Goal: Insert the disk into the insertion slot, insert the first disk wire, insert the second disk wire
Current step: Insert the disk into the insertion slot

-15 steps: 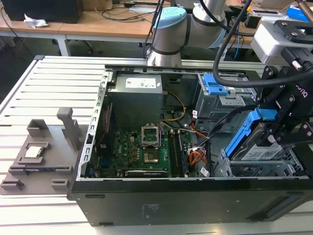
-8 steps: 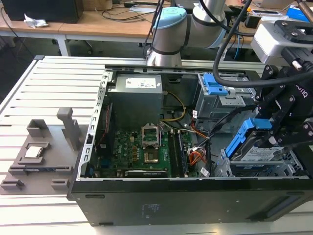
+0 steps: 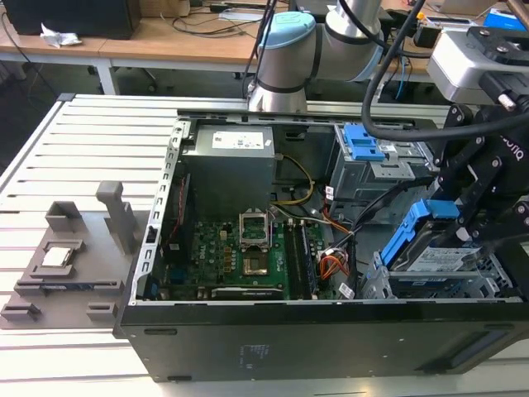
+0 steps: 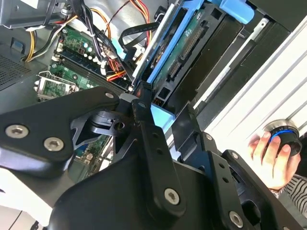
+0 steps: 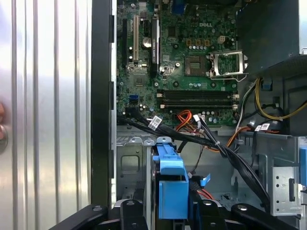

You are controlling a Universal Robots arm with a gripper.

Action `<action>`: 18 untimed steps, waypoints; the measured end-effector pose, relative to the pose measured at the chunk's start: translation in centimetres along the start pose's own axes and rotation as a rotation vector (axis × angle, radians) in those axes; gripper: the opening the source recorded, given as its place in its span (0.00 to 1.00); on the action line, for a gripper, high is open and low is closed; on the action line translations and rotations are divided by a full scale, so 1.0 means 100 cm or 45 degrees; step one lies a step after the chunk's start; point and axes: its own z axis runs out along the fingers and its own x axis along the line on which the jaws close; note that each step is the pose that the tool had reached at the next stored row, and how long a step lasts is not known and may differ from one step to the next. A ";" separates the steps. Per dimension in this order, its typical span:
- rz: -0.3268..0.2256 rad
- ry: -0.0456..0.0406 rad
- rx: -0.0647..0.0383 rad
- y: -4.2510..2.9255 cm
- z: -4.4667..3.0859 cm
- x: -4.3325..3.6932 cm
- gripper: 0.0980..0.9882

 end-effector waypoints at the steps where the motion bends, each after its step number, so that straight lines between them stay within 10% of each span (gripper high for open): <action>1: 0.000 0.000 0.000 0.0001 -0.0012 -0.0002 0.38; 12: 0.000 0.000 0.000 0.0004 -0.0067 -0.0042 0.36; 18: 0.000 0.000 0.000 0.0003 -0.0053 -0.0060 0.01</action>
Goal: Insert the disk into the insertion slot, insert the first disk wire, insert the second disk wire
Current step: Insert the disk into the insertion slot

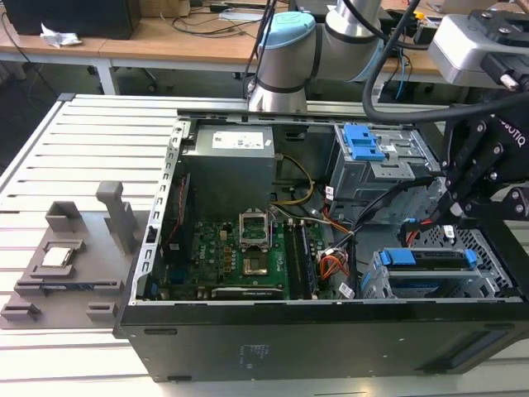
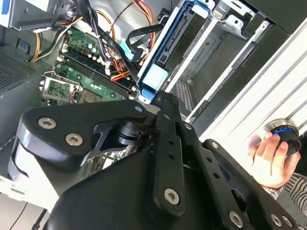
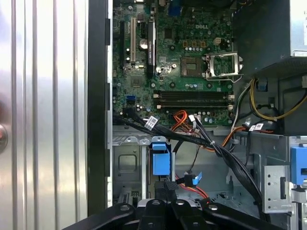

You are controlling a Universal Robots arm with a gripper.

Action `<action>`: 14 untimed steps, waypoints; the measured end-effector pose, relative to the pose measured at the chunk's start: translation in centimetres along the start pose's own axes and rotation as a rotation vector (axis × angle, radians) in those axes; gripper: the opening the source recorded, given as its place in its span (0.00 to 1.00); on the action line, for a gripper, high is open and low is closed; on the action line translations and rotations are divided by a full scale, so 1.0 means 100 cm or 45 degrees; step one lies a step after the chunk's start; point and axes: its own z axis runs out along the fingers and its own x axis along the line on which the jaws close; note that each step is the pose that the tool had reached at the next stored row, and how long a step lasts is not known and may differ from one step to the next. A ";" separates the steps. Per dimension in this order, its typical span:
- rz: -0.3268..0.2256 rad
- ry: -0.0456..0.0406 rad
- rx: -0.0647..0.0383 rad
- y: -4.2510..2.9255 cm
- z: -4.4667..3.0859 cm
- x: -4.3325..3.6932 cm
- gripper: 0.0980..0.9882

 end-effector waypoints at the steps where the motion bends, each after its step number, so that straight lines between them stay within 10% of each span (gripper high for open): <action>1: 0.000 0.000 0.000 0.0000 0.0008 0.0000 0.01; 14: 0.001 0.000 -0.021 -0.0089 0.0304 0.0016 0.01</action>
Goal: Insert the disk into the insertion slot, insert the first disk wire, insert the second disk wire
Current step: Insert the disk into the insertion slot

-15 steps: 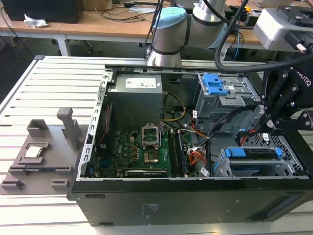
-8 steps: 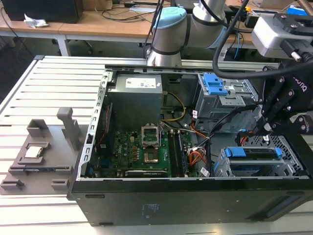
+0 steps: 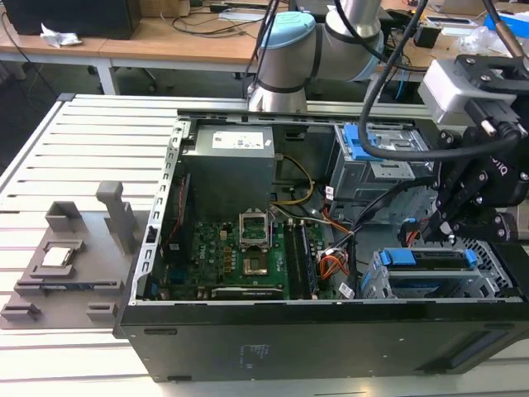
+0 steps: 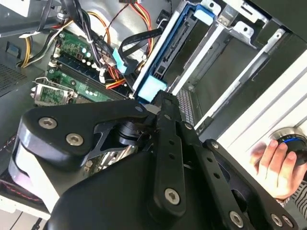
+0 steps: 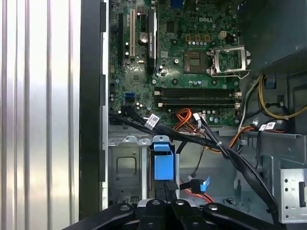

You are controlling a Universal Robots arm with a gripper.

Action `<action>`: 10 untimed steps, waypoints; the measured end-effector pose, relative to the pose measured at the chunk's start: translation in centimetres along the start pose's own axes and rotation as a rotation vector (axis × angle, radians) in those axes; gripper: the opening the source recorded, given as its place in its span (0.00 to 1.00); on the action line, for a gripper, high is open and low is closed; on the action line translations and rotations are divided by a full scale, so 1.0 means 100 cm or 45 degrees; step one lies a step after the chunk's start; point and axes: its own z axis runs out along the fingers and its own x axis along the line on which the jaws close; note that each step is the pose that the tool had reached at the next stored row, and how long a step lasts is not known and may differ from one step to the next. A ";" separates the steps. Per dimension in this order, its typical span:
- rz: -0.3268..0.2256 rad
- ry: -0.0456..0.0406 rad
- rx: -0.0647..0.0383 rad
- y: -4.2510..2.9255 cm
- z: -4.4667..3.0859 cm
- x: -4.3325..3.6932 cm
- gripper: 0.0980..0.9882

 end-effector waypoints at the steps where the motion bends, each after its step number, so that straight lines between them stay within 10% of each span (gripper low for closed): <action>1: 0.000 0.000 -0.006 -0.0046 0.0043 0.0002 0.01; 7: 0.001 0.003 -0.018 -0.0292 0.0094 0.0000 0.01; 10: 0.001 0.004 -0.018 -0.0307 0.0093 -0.0001 0.01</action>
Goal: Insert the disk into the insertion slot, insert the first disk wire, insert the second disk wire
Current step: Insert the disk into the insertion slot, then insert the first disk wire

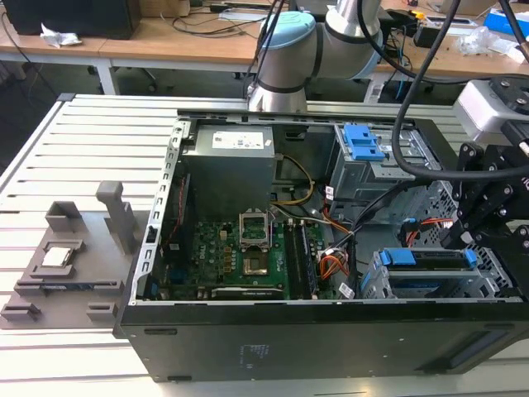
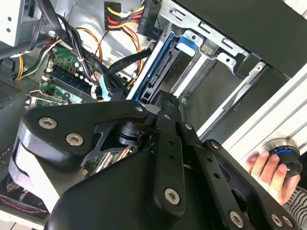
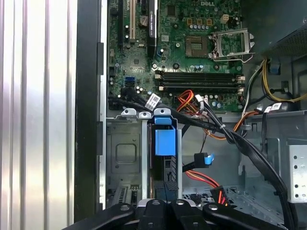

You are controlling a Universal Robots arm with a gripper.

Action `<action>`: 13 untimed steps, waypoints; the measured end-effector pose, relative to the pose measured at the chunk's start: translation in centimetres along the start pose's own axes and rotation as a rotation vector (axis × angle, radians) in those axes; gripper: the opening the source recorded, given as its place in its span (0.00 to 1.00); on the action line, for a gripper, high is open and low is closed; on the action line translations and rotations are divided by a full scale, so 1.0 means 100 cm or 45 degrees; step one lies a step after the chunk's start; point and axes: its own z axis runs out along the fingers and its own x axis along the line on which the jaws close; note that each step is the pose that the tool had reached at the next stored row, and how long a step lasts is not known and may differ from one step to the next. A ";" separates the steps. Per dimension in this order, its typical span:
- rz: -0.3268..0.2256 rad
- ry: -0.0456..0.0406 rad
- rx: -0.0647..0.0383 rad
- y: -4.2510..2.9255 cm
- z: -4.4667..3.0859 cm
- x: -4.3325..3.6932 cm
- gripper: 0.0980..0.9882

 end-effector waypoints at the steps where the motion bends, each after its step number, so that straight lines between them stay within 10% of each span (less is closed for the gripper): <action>1: 0.000 0.001 0.000 -0.0001 0.0000 0.0001 0.01; 13: 0.000 0.002 0.000 -0.0001 0.0000 0.0001 0.02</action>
